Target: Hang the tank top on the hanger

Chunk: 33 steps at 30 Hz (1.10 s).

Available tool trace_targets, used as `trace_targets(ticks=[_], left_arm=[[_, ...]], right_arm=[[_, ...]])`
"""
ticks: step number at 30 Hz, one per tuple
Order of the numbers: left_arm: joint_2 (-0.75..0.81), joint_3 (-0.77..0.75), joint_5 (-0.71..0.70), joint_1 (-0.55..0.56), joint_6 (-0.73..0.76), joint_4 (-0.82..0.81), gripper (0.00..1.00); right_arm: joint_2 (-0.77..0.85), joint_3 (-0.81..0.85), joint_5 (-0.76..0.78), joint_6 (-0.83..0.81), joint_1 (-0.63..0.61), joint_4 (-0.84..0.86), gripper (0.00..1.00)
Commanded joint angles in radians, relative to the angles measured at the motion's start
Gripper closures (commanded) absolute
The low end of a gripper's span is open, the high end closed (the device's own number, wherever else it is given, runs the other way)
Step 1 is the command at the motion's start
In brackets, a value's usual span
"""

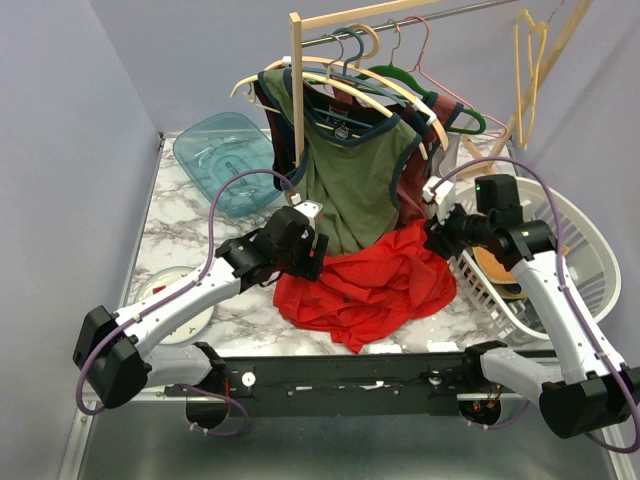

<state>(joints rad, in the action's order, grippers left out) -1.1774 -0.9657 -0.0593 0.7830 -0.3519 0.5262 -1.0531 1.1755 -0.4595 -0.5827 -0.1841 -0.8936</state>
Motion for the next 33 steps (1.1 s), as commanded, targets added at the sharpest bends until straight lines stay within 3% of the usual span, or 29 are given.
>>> trace_targets(ticks=[1,5,13,15,18,22,28,33], left_arm=[[0.140,-0.073,-0.020,-0.016,0.160,-0.058,0.01],[0.206,-0.036,-0.085,-0.031,0.272,-0.104,0.01],[0.337,0.152,-0.109,-0.036,0.390,-0.234,0.01],[0.357,0.191,-0.108,-0.036,0.402,-0.259,0.01],[0.380,0.242,-0.114,-0.036,0.410,-0.293,0.01],[0.384,0.285,-0.116,-0.037,0.416,-0.331,0.01],[0.375,0.288,-0.122,-0.037,0.421,-0.331,0.01],[0.363,0.291,-0.119,-0.039,0.427,-0.336,0.01]], right_arm=[[0.050,0.320,-0.162,0.012,0.119,-0.156,0.32],[-0.014,0.518,-0.174,0.095,0.231,-0.127,0.28],[-0.234,0.903,-0.061,0.497,0.432,0.082,0.21],[-0.292,0.923,0.025,0.558,0.457,0.136,0.14],[-0.355,0.943,0.113,0.580,0.463,0.168,0.14],[-0.461,0.964,0.116,0.624,0.465,0.186,0.14],[-0.616,1.035,0.171,0.620,0.474,0.211,0.22],[-0.709,1.046,0.177,0.601,0.476,0.220,0.37]])
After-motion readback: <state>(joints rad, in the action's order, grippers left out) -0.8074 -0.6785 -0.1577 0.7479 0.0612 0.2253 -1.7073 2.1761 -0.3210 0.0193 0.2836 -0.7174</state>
